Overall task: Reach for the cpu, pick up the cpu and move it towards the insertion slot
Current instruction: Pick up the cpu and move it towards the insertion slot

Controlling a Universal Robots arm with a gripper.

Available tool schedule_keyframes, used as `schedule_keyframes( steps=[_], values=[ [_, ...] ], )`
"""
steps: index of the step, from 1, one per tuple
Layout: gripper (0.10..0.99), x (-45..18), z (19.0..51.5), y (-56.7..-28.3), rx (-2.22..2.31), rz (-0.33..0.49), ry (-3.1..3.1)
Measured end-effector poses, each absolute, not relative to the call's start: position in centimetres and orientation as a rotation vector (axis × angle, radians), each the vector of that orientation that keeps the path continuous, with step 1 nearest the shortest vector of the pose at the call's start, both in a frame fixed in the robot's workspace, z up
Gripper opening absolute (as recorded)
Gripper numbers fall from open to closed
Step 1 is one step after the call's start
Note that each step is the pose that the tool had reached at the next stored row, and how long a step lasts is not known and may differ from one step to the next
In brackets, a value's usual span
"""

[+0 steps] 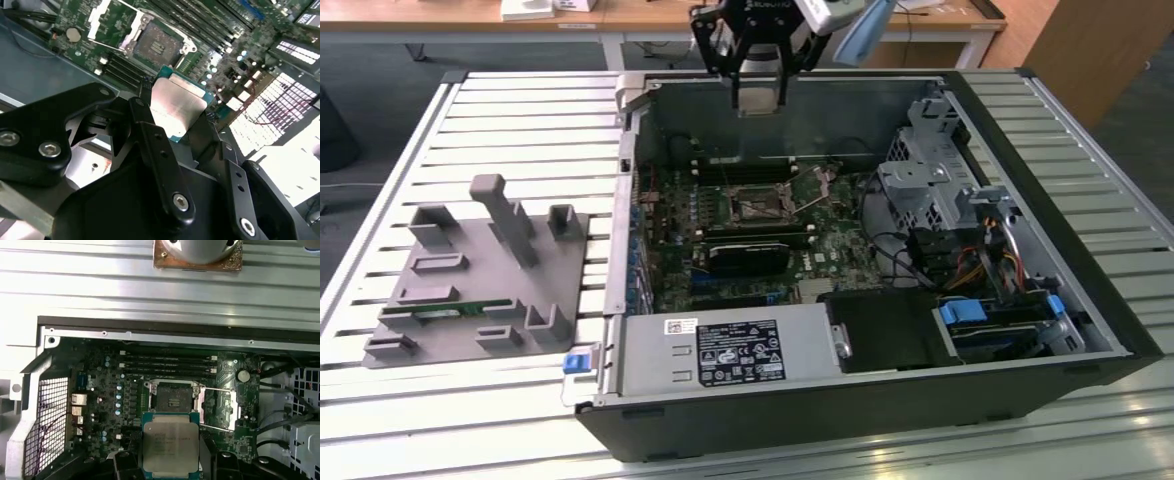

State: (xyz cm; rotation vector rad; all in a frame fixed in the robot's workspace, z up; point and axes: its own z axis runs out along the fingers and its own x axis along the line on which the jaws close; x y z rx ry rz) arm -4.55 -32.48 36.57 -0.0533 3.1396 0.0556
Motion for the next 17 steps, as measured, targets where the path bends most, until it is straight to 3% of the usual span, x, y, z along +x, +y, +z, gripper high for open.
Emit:
schedule_keyframes(
  steps=[17],
  values=[
    [0.537,-2.9,36.4,-30.7,-0.053,0.056,3.14]
  ],
)
